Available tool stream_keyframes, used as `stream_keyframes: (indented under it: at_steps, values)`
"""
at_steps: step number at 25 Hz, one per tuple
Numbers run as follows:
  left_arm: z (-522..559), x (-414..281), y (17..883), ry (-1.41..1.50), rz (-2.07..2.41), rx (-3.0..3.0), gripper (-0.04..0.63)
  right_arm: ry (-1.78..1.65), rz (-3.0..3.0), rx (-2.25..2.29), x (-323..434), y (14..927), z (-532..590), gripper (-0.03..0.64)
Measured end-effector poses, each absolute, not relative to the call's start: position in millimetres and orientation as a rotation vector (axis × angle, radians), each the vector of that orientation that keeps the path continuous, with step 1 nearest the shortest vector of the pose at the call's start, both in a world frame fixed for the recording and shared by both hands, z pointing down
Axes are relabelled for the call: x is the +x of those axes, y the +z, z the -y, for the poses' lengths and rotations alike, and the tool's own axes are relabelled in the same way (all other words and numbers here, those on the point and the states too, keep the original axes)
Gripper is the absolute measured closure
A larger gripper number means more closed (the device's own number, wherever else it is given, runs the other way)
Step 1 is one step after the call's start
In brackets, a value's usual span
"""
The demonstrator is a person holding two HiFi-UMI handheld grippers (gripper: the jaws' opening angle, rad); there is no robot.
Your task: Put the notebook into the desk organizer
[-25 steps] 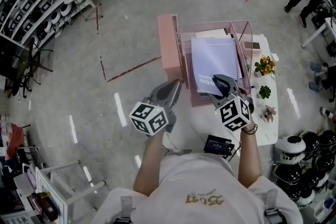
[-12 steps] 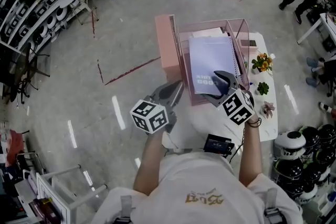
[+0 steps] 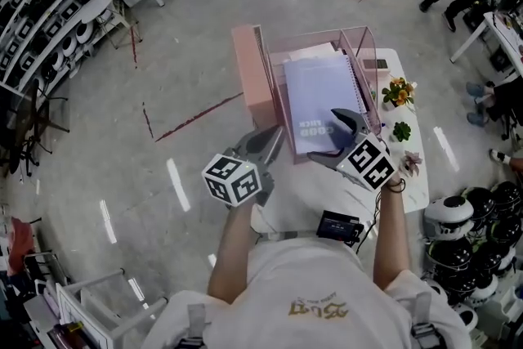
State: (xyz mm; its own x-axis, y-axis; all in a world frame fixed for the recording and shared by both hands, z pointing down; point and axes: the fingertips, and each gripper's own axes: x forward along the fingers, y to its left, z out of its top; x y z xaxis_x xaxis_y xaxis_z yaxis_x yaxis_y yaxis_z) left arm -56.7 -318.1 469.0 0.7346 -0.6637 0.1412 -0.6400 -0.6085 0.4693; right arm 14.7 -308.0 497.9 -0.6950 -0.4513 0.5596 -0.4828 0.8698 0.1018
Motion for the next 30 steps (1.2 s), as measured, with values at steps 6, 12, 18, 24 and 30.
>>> stream_keyframes:
  at_steps: [6, 12, 18, 24, 30]
  values:
    - [316, -62, 460, -0.081, 1.037, 2.452, 0.581, 0.238, 2.617, 0.930, 30, 469, 300, 0.234]
    - [299, -58, 452, -0.086, 1.033, 2.505, 0.580, 0.628, 2.901, 1.135, 51, 432, 273, 0.451]
    - [279, -51, 451, -0.055, 1.015, 2.552, 0.580, 0.634, 2.879, 1.428, 63, 425, 253, 0.606]
    - [263, -55, 456, -0.035, 1.001, 2.552, 0.580, 0.571, 2.757, 1.555, 61, 438, 235, 0.606]
    - [256, -64, 458, -0.038, 1.001, 2.545, 0.580, 0.540, 2.718, 1.619, 61, 441, 229, 0.607]
